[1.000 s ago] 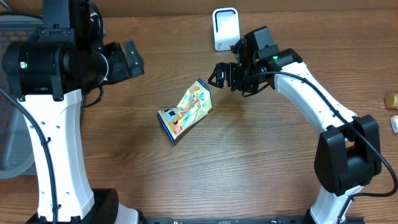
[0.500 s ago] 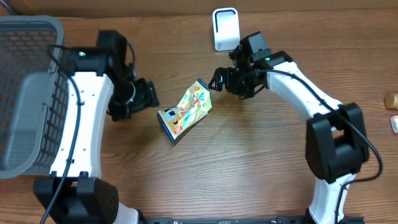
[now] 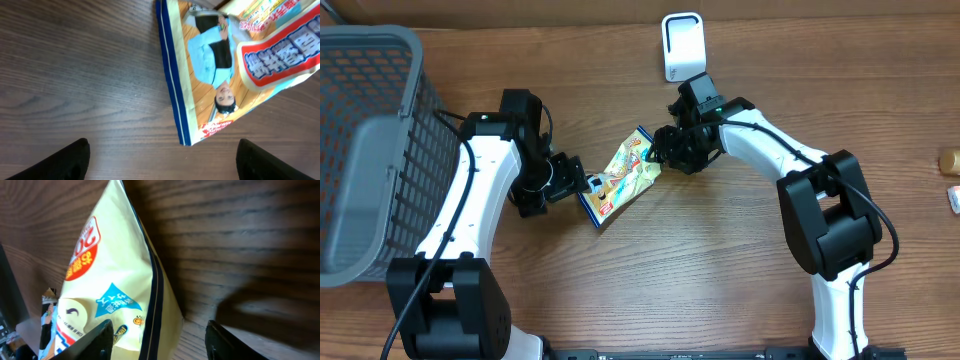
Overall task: Scan the item barcode
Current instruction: 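Lower both grippers and grasp the snack bag's opposite edges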
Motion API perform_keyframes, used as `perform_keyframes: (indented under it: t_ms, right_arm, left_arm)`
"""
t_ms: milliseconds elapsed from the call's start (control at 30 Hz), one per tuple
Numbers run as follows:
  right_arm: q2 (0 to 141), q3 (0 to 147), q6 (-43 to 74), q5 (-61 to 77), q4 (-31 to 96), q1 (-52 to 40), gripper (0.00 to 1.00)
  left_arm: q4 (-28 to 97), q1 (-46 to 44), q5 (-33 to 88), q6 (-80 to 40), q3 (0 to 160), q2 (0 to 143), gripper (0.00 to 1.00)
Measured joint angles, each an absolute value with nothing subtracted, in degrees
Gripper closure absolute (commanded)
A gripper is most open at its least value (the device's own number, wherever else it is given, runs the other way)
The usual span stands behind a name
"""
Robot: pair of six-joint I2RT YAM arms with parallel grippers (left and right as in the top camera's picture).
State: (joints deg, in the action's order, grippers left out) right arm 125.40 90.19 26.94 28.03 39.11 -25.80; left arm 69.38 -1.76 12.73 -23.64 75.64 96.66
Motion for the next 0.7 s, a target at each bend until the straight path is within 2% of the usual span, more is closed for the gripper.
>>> perform_keyframes:
  t_ms: [133, 167, 200, 300, 400, 467, 700]
  right_arm:
    - [125.6, 90.2, 27.8, 27.6, 39.3, -25.9, 0.75]
    - [125.6, 90.2, 28.1, 27.4, 39.4, -25.9, 0.93]
    - [125.6, 90.2, 28.1, 27.2, 39.4, -25.9, 0.96]
    - [125.6, 90.2, 28.2, 27.0, 39.6, -25.9, 0.96]
    - [125.6, 90.2, 28.3, 27.0, 40.0, -25.9, 0.96]
    - [125.6, 90.2, 28.3, 27.0, 41.1, -25.9, 0.96]
    - [125.6, 90.5, 28.2, 24.8, 50.2, -25.8, 0.96]
  left_arm:
    - [67.8, -1.8, 12.9, -23.9, 75.5, 96.7, 0.18]
    - [67.3, -1.8, 12.9, -24.1, 75.5, 96.7, 0.25]
    - [66.4, -1.8, 12.9, -24.8, 75.2, 96.7, 0.27]
    - [63.3, -1.8, 13.1, -26.7, 73.8, 96.6, 0.34]
    - [60.4, -1.8, 13.3, -28.5, 71.4, 96.6, 0.47]
    - [57.4, -2.1, 14.0, -29.5, 69.5, 96.6, 0.52]
    - [48.7, -6.0, 19.6, -30.3, 66.0, 96.6, 0.54]
